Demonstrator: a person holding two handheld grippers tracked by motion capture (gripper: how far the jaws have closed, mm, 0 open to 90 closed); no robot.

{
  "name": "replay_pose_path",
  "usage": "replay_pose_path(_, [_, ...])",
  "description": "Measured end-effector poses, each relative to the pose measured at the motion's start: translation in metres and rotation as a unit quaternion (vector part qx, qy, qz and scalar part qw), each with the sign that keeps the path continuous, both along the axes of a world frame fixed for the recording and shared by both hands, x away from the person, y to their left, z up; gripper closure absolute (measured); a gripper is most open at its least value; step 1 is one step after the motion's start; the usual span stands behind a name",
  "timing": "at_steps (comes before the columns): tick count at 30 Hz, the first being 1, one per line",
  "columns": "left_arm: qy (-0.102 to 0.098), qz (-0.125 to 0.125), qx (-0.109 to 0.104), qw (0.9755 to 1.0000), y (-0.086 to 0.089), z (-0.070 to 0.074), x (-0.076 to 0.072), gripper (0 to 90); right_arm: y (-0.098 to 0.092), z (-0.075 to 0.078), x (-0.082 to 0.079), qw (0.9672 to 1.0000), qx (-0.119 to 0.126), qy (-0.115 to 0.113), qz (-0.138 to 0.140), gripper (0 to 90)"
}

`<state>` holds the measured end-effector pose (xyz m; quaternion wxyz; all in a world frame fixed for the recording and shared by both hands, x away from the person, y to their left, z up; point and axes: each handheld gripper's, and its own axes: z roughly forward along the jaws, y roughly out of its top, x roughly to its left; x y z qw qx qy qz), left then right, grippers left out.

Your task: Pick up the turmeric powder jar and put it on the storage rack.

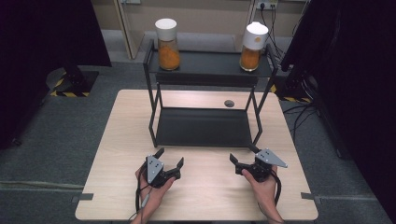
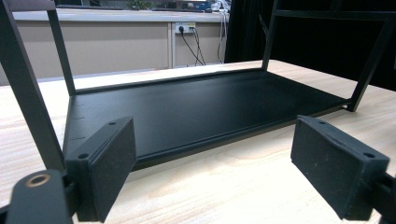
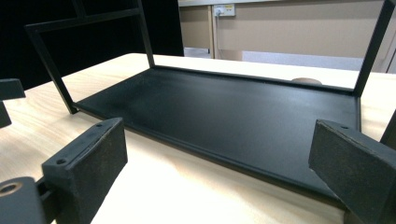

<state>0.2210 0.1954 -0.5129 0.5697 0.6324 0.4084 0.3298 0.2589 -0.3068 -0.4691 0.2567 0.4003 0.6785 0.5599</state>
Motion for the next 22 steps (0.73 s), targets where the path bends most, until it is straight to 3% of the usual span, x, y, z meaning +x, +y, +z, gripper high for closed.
replay_pose_path(10, [-0.001,0.000,0.001,1.0000,0.000,0.000,0.000,14.0,0.004,-0.016,-0.006,0.9998,-0.012,0.015,0.003,5.3])
replay_pose_path(22, [0.002,-0.001,0.000,1.0000,0.000,0.001,0.001,14.0,0.004,-0.018,-0.009,0.9999,-0.011,0.003,0.000,4.6])
